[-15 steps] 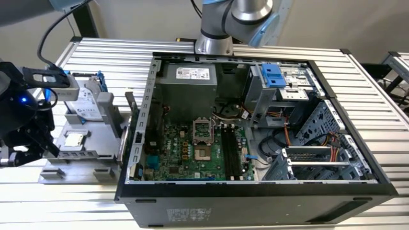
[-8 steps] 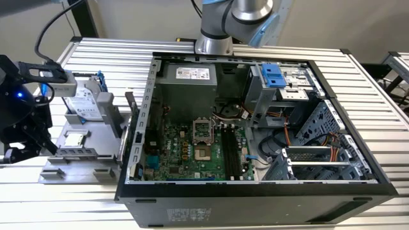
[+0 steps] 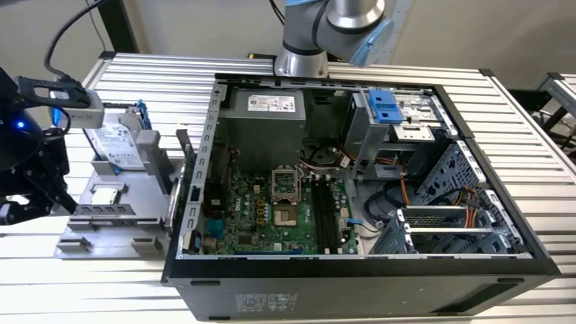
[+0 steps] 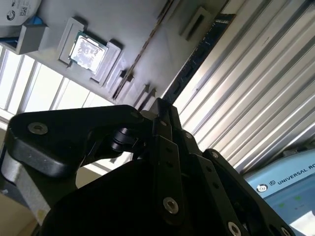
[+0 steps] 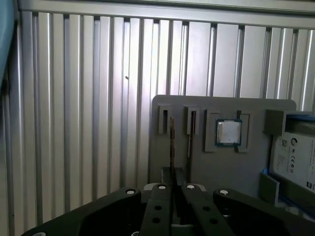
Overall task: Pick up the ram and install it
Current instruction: 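Pick up the ram and move it above insertion slot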
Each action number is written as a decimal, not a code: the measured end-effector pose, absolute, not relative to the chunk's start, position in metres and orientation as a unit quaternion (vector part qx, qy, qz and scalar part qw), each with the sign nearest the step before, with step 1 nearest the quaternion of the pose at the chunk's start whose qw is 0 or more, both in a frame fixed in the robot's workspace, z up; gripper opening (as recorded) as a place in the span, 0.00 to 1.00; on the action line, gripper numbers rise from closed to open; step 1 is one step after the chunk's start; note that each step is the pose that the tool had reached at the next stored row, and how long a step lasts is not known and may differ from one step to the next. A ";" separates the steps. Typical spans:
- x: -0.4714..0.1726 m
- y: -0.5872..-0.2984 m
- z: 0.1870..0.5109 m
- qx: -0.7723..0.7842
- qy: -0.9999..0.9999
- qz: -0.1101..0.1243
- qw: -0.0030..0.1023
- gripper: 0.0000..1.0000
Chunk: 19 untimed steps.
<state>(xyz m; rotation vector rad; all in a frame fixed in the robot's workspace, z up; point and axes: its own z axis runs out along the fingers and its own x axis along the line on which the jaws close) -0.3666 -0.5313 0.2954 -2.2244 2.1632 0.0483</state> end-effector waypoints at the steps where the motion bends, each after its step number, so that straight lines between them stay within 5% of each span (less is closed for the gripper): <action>1: -0.367 -0.531 0.297 -0.717 0.697 0.016 0.019 0.00; 19: -0.367 -0.531 0.319 -0.717 0.697 0.015 0.019 0.00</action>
